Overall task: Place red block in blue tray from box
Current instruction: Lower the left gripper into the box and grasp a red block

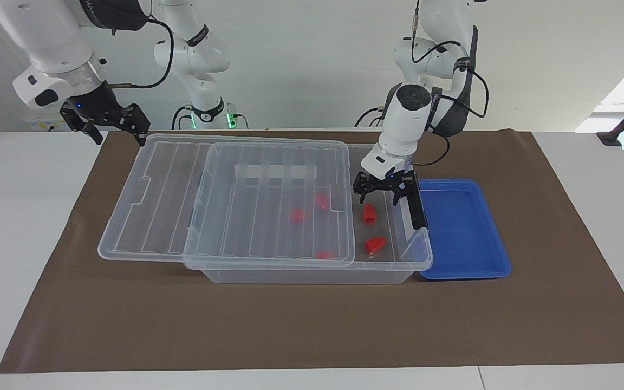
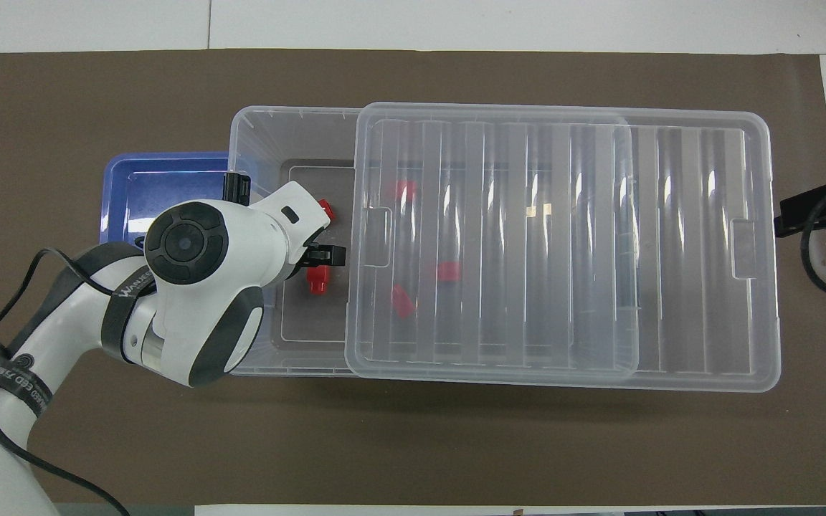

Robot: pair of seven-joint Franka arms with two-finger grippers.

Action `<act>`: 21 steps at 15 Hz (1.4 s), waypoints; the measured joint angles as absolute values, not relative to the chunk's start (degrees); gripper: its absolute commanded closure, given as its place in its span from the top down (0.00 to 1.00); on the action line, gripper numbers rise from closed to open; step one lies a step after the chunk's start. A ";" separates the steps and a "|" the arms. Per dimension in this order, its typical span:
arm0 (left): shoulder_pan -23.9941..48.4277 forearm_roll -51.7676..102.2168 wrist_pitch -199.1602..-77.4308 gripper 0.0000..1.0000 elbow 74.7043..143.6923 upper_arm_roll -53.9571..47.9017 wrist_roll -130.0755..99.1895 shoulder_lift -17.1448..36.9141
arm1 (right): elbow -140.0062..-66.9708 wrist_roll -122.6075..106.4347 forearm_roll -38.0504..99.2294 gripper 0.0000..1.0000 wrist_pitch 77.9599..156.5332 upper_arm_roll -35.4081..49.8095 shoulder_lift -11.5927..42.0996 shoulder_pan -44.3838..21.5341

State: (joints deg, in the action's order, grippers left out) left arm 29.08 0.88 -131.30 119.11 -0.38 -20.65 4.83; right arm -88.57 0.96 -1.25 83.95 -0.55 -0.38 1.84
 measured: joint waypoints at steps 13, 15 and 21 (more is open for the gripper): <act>31.11 0.09 -132.89 1.00 122.08 -0.44 -23.03 6.92 | -88.47 2.10 -0.74 1.00 81.63 -1.97 -1.25 1.62; 31.12 0.09 -132.90 1.00 122.06 -0.39 -23.08 7.01 | -88.47 2.10 -0.74 1.00 81.62 -1.97 -1.26 1.61; 31.12 0.09 -133.27 1.00 122.03 -0.38 -23.11 7.00 | -88.47 2.10 -0.74 1.00 81.62 -1.97 -1.27 1.60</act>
State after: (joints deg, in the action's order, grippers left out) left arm 31.12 0.09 -133.27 122.03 -0.38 -23.11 7.00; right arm -88.47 2.10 -0.74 81.62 -1.97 -1.27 1.60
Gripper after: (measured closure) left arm 0.000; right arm 0.000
